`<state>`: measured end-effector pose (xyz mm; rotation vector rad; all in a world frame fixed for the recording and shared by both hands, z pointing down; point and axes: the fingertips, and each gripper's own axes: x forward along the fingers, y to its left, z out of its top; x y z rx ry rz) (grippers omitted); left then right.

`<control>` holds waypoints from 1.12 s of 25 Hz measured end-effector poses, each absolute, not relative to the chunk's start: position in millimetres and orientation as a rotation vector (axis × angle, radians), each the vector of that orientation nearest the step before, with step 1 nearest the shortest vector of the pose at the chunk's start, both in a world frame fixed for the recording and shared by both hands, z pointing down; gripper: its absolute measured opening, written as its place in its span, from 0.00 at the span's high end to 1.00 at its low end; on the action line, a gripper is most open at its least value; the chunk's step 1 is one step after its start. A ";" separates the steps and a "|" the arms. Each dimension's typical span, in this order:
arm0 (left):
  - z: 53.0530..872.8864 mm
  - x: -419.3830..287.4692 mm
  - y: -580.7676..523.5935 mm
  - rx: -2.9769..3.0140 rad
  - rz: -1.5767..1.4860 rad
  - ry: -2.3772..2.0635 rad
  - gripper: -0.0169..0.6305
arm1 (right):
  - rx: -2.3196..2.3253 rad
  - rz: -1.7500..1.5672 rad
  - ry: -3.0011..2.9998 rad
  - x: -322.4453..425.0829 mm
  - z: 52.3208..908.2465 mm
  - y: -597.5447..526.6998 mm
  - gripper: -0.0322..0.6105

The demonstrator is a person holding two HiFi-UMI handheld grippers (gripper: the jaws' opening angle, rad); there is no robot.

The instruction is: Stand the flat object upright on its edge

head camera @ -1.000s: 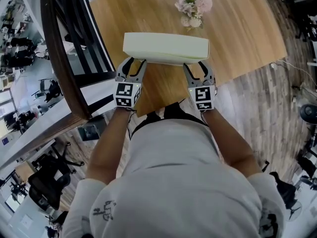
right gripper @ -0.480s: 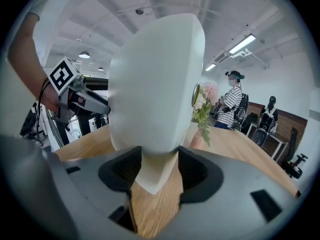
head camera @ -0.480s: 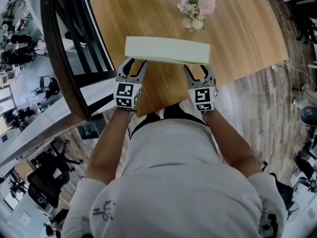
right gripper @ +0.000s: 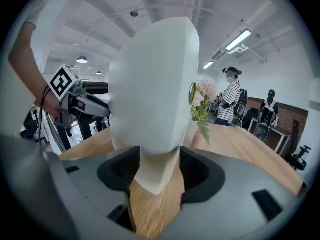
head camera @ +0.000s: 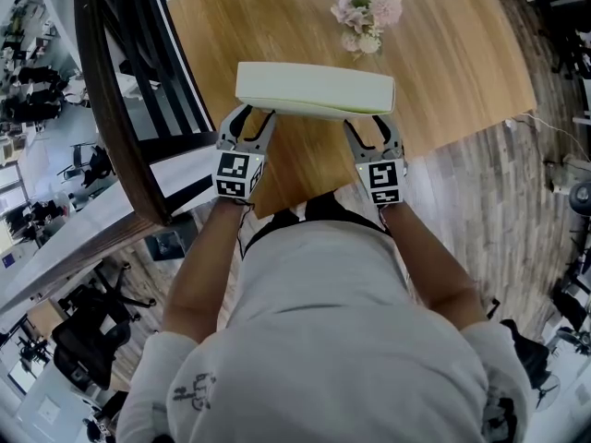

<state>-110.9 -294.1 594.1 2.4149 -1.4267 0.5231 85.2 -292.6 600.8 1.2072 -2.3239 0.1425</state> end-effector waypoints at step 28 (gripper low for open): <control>523.4 -139.9 -216.4 2.551 0.422 -1.301 0.67 | 1.380 0.165 -2.336 75.2 535.9 -215.9 0.65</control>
